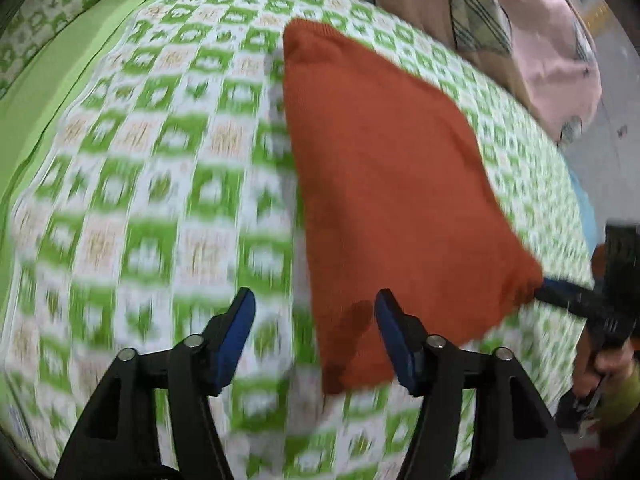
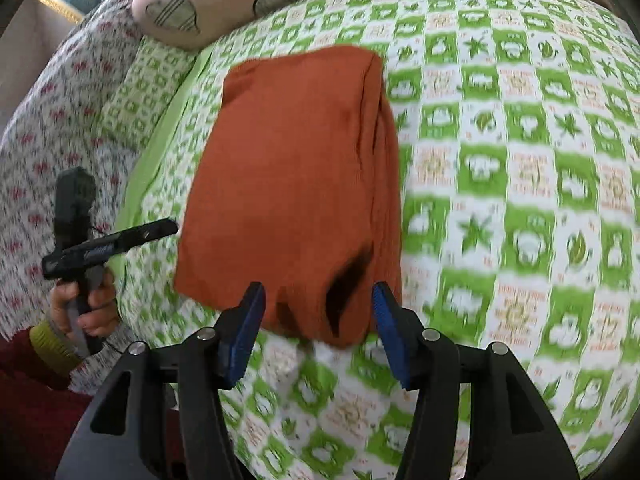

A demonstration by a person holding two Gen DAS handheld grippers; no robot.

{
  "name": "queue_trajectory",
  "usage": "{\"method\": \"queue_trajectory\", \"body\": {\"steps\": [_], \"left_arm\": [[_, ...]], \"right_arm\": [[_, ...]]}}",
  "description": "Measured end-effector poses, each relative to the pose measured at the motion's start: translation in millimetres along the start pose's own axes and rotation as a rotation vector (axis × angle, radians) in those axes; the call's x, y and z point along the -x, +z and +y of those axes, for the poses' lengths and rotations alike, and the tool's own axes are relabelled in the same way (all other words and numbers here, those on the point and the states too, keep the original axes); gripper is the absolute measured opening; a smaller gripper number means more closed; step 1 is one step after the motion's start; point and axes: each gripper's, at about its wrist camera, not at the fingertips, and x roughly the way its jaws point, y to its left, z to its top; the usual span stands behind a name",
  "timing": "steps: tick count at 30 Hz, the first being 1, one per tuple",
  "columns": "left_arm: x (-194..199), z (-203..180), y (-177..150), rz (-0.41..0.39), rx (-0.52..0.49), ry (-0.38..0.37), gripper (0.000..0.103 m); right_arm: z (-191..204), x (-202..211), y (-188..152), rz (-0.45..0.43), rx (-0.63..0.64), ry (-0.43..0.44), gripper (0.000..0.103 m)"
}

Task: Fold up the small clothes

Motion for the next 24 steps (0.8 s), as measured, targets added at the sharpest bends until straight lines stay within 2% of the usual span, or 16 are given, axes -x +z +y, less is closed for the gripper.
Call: {"method": "queue_trajectory", "body": {"steps": [3, 4, 5, 6, 7, 9, 12, 14, 17, 18, 19, 20, 22, 24], "left_arm": [[-1, -9, -31, 0.018, -0.046, 0.045, 0.066], [-2, -12, -38, 0.016, -0.06, 0.052, 0.067], [-1, -17, -46, 0.005, -0.078, 0.06, 0.069], [-1, -20, -50, -0.002, -0.087, 0.069, 0.071], [-2, -24, -56, -0.013, -0.101, 0.085, 0.072], [-3, -30, -65, -0.026, -0.116, 0.102, 0.072], [-5, -36, -71, -0.057, -0.124, 0.131, 0.076], [-7, -38, -71, -0.085, -0.115, 0.174, 0.077], [-11, -40, -63, -0.129, -0.085, 0.237, 0.076], [-9, -37, -59, -0.144, -0.059, 0.261, 0.073], [-5, -34, -57, -0.16, -0.033, 0.256, 0.06], [-1, -31, -55, -0.176, -0.005, 0.238, 0.042], [4, -27, -53, -0.192, 0.031, 0.207, 0.025], [3, -33, -56, -0.197, 0.009, 0.221, 0.016]], "right_arm": [[5, -4, -5, -0.016, 0.032, 0.011, 0.054], [8, -5, -4, -0.027, 0.038, 0.024, 0.04], [9, -7, -2, -0.031, 0.042, 0.05, 0.02], [9, -11, 1, -0.018, 0.039, 0.06, 0.009], [9, -16, 4, 0.001, 0.036, 0.052, 0.005], [12, -15, 14, 0.001, 0.031, 0.038, 0.005], [22, 15, 32, -0.082, -0.011, 0.139, 0.005], [34, 35, 41, -0.131, 0.016, 0.172, 0.005], [47, 48, 47, -0.15, 0.058, 0.179, 0.005], [50, 48, 48, -0.151, 0.072, 0.17, 0.005], [52, 47, 48, -0.15, 0.084, 0.156, 0.005], [52, 45, 47, -0.149, 0.088, 0.145, 0.005], [51, 45, 43, -0.153, 0.09, 0.139, 0.005], [49, 45, 35, -0.159, 0.136, 0.09, 0.004]]}}
